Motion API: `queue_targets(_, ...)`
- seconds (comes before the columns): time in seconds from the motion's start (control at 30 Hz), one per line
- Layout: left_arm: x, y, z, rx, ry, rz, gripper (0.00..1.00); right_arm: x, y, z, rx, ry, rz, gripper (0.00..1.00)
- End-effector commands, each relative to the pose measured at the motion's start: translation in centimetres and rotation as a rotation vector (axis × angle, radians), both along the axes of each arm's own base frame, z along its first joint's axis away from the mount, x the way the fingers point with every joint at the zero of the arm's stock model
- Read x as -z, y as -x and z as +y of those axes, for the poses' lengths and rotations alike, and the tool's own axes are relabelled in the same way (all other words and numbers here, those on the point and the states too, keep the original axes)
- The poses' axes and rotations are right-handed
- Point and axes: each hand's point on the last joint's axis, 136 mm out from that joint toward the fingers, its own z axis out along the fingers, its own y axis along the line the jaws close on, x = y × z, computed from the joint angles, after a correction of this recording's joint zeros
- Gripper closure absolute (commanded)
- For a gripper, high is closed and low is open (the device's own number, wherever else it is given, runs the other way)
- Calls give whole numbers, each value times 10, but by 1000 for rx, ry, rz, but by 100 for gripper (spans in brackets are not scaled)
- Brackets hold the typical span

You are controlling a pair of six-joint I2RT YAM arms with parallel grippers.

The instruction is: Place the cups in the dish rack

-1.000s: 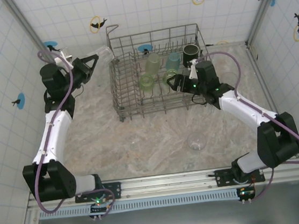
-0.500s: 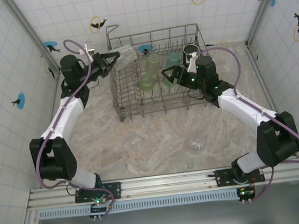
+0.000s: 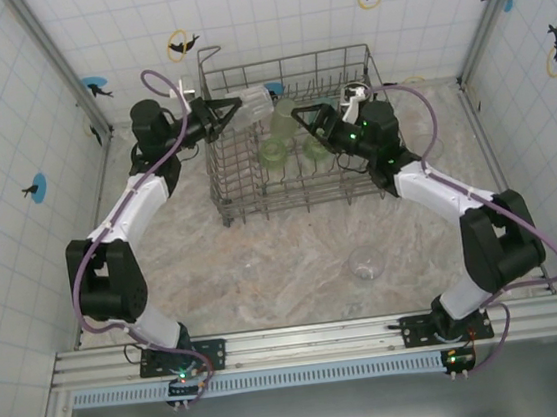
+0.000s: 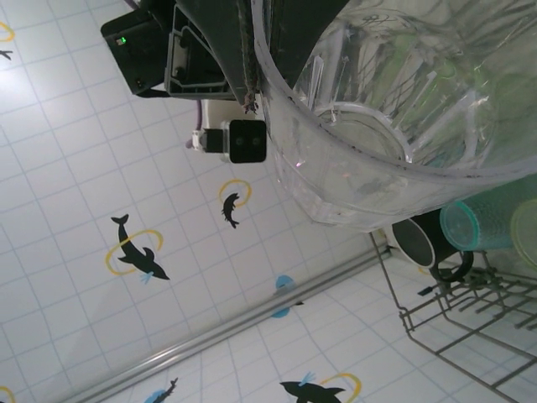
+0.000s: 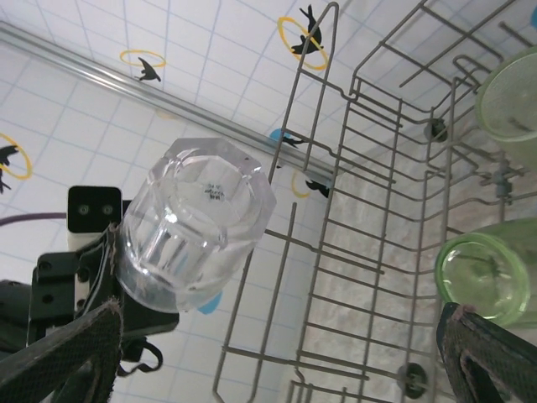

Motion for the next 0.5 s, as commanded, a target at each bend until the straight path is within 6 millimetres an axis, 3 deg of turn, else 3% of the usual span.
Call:
queue_targets(0.0, -23, 10, -9, 54, 33, -89, 100, -43, -4, 14, -32, -120, -67, 1)
queue_targets(0.47, -18, 19, -29, 113, 88, -24, 100, -52, -14, 41, -78, -240, -47, 1)
